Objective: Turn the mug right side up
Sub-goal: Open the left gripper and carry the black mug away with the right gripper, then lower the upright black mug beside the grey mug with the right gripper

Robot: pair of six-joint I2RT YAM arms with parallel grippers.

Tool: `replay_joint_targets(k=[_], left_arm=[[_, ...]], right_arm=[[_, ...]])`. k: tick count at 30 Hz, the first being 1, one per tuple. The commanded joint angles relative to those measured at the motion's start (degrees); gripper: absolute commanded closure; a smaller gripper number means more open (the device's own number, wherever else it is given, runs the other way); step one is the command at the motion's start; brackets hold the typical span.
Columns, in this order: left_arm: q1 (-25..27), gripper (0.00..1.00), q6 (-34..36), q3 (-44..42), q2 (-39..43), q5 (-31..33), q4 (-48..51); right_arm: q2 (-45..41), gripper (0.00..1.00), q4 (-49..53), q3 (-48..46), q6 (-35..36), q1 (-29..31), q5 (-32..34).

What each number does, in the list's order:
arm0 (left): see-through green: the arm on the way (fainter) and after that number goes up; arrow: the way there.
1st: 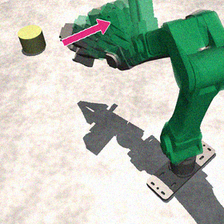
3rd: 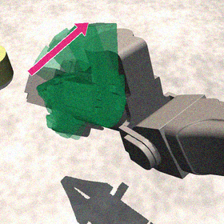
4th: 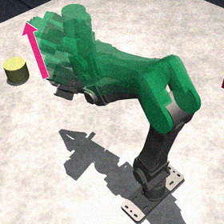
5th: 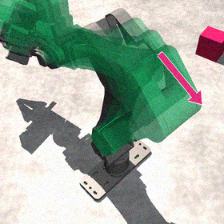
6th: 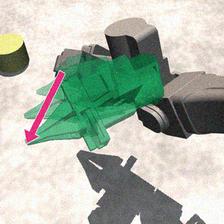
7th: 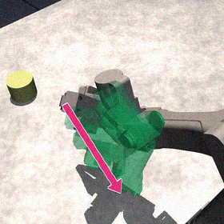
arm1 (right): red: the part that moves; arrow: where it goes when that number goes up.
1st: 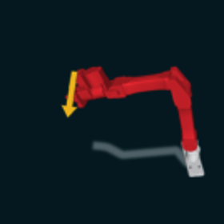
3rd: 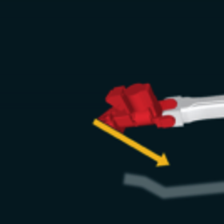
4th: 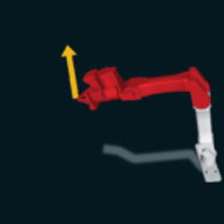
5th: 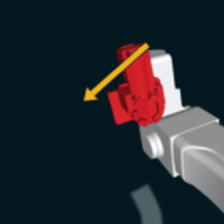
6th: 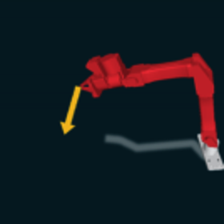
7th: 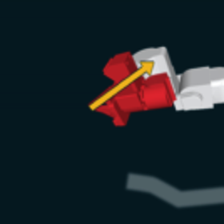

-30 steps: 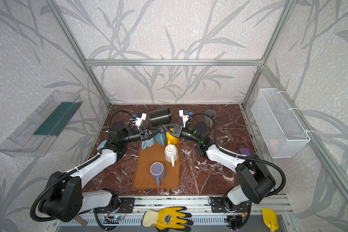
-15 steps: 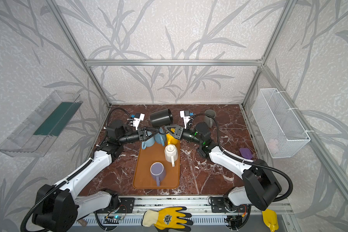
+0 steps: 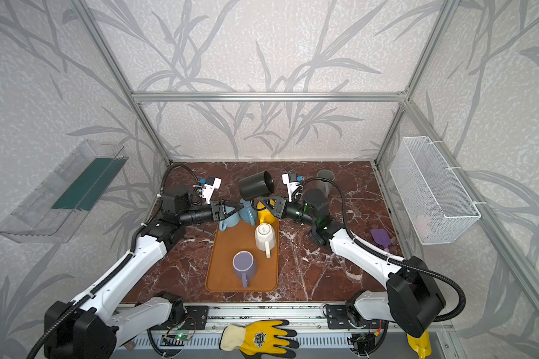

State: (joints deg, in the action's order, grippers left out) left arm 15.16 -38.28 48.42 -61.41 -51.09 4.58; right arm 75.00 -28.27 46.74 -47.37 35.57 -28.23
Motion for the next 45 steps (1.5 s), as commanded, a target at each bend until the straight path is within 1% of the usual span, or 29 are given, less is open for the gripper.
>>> replay_joint_targets(k=[1, 4, 10, 12, 13, 17, 24, 29, 32, 38, 45], left_arm=[[0.0, 0.43, 5.9, 2.8, 2.5, 4.0, 8.5], [0.0, 0.45, 8.1, 4.4, 3.3, 6.0, 12.8], [0.1, 0.45, 10.6, 6.2, 4.4, 8.1, 18.0], [0.1, 0.45, 11.3, 6.4, 4.8, 8.6, 19.2], [0.2, 0.45, 11.4, 6.4, 4.9, 8.6, 19.5], [0.4, 0.45, 11.8, 6.9, 5.3, 9.5, 20.6], [1.4, 0.45, 16.3, 9.7, 5.1, 16.5, 29.2], [2.4, 0.45, 17.0, 10.6, 5.0, 20.6, 31.9], [3.0, 0.45, 17.2, 11.3, 4.5, 23.5, 33.2], [3.9, 0.47, 18.7, 13.7, 4.4, 31.6, 38.0], [4.5, 0.47, 18.8, 14.1, 4.2, 33.4, 39.7]], right_arm=[[-3.6, 1.0, -0.4, 2.3, 4.4, -0.2, 1.9], [-4.2, 1.0, 2.8, 2.8, 6.2, -0.4, 2.9], [-5.3, 1.0, 10.7, 4.4, 10.1, -2.5, 5.2], [-5.6, 1.0, 13.0, 4.9, 10.5, -3.5, 5.7], [-5.7, 1.0, 14.1, 5.2, 12.3, -4.1, 6.0], [-5.6, 1.0, 18.8, 6.7, 14.9, -5.9, 7.6], [-3.9, 1.0, 28.9, 11.6, 21.2, -7.6, 12.3], [-0.9, 1.0, 35.7, 16.1, 25.0, -7.7, 17.6], [0.9, 1.0, 37.6, 18.0, 26.8, -7.8, 20.2], [4.3, 1.0, 40.7, 21.2, 29.1, -7.7, 26.1], [9.8, 1.0, 42.3, 24.6, 31.2, -7.7, 32.0]])
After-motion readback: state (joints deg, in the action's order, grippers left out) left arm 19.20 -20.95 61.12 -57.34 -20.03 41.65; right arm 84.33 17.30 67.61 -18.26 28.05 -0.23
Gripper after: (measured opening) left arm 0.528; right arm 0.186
